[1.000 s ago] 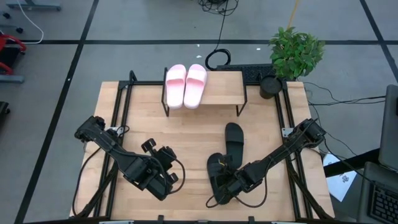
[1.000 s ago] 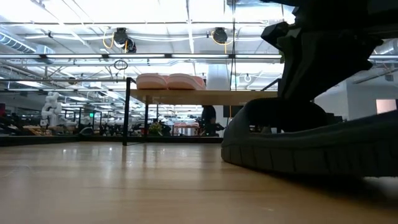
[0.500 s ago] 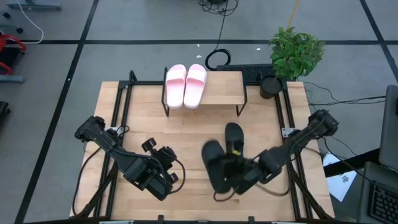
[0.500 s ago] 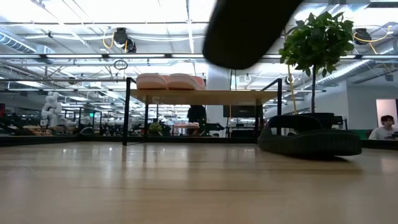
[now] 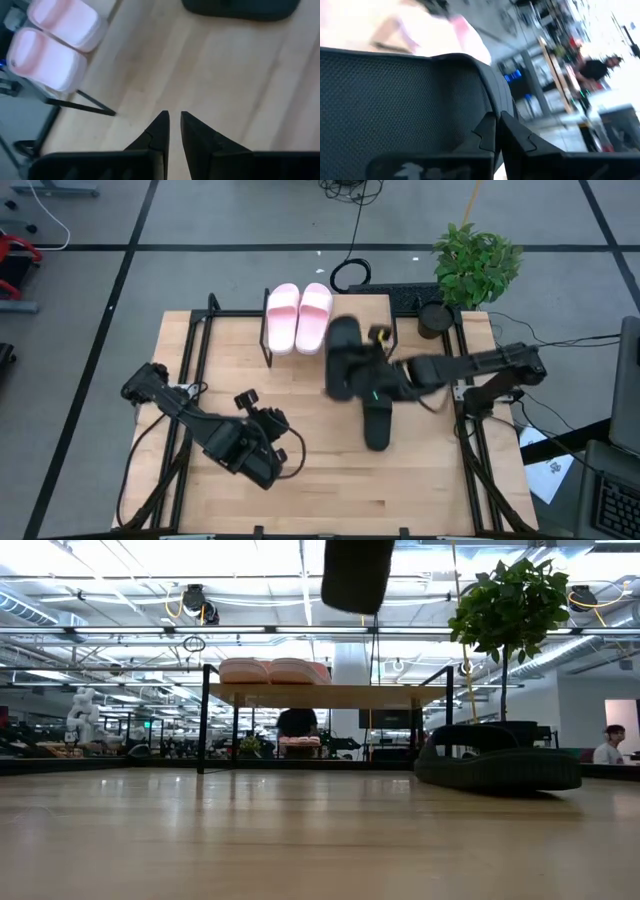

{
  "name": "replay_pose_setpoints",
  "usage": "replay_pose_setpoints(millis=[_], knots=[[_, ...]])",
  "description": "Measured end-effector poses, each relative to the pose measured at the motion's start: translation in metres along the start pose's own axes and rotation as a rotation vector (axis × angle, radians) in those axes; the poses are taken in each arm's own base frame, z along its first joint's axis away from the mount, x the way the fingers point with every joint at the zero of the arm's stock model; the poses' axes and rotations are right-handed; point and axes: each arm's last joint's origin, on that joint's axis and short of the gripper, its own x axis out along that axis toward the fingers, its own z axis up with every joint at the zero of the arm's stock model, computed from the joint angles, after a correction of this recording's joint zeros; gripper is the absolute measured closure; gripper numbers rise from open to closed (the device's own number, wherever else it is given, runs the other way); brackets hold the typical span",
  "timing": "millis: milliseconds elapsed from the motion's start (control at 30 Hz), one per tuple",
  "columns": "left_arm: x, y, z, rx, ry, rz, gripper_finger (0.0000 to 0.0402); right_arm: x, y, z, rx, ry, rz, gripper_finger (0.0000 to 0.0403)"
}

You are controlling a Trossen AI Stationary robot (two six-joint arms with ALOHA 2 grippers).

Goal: Pick and place slides into the shelf
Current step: Put the bottom black slipper on the shelf

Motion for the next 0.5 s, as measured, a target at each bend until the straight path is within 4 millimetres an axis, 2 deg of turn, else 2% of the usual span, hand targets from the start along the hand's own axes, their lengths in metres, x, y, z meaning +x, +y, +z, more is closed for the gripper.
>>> replay_pose_setpoints(millis=[100,267,367,500], knots=[[0.006,0.013,0.000,0.026,0.013,0.024,0.0355,0.029,-0.019,-0.008,0.003,0.081,-0.033,0.0402],[0.021,0.045,-0.015,0.012,0.061,0.082,0.0355,0.066,-0.044,-0.020,0.043,0.127,0.014,0.0402],[0.025,0.064,-0.027,-0.039,0.089,0.096,0.0355,0.086,-0.050,-0.027,0.041,0.127,0.022,0.0402],[0.026,0.080,-0.041,-0.078,0.105,0.092,0.0355,0.108,-0.048,-0.041,-0.012,0.155,0.016,0.0403]])
